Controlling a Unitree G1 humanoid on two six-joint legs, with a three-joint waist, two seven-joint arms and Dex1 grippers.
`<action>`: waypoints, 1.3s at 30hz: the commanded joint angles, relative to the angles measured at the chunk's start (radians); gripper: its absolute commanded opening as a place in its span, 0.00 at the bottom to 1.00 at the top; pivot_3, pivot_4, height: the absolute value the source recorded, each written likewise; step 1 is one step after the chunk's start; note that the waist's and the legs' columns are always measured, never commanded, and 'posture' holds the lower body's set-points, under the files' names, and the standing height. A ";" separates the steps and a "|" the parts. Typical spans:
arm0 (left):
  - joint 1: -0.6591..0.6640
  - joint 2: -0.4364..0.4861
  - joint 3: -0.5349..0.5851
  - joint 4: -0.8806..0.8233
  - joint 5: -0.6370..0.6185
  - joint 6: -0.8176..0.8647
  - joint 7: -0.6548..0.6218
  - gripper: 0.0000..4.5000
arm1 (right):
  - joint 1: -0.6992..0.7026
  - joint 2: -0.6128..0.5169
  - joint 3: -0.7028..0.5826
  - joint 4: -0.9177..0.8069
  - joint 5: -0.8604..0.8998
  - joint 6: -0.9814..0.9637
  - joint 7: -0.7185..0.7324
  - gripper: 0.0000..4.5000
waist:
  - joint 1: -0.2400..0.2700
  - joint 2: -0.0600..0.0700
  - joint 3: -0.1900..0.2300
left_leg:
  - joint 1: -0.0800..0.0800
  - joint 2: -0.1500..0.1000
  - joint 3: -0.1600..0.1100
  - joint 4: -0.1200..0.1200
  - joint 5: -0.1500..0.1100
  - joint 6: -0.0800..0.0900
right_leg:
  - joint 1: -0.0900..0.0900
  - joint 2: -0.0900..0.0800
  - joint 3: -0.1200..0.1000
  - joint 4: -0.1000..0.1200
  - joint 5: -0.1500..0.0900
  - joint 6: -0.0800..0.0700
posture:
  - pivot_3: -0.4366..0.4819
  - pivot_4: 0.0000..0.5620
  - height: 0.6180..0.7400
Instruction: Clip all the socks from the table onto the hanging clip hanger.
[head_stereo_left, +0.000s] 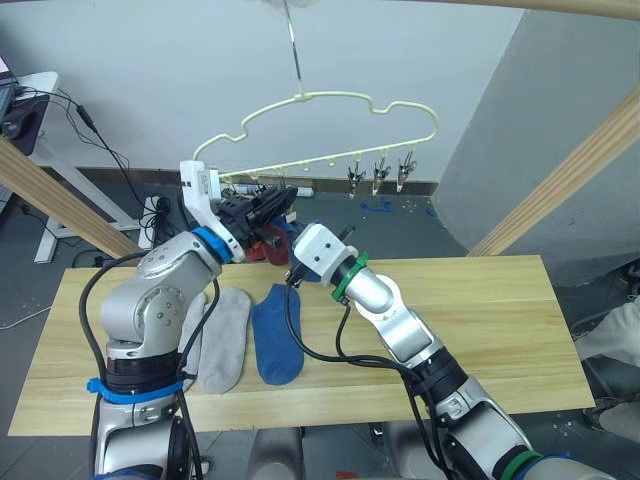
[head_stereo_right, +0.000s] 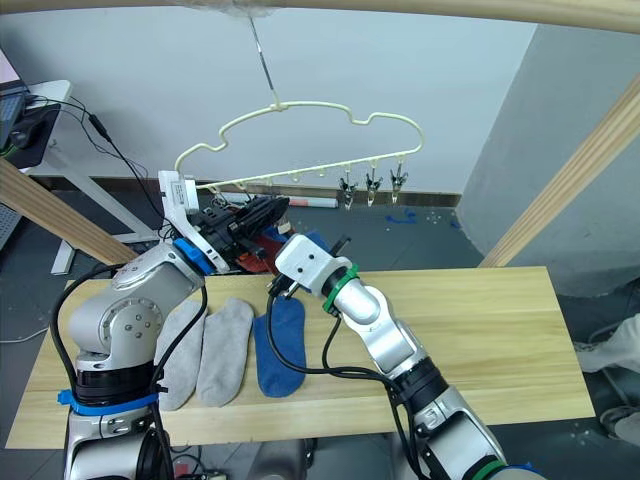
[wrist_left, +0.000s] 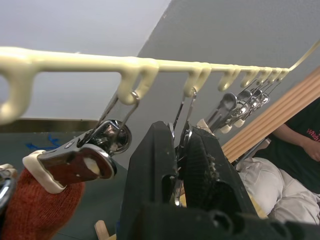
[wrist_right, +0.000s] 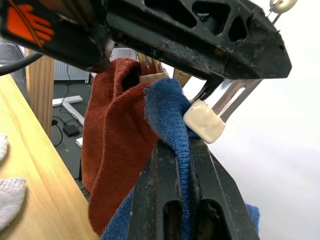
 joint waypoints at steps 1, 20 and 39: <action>0.013 0.003 -0.003 -0.036 -0.007 0.003 0.000 0.33 | -0.020 0.023 -0.016 -0.030 0.023 -0.035 -0.010 0.00 | 0.000 0.000 0.000 | 0.000 0.000 0.000 0.000 0.000 0.000 | 0.000 0.000 0.000 0.000 0.000 0.000 | 0.46 0.54 0.96; 0.161 0.135 -0.061 -0.120 0.141 -0.175 -0.137 0.55 | 0.078 -0.109 -0.015 -0.225 0.012 0.149 0.126 0.56 | 0.002 0.000 0.000 | 0.000 0.000 0.000 -0.001 0.000 0.000 | 0.000 0.000 0.000 0.000 0.000 0.000 | 0.46 0.54 0.96; 0.109 0.207 -0.130 -0.104 0.199 -0.302 -0.331 0.55 | -0.014 -0.115 -0.333 -0.638 0.236 0.803 0.113 0.56 | -0.001 0.000 0.000 | -0.001 0.000 0.001 -0.001 0.000 0.000 | -0.002 0.001 0.001 0.000 0.000 0.000 | 0.43 0.54 0.96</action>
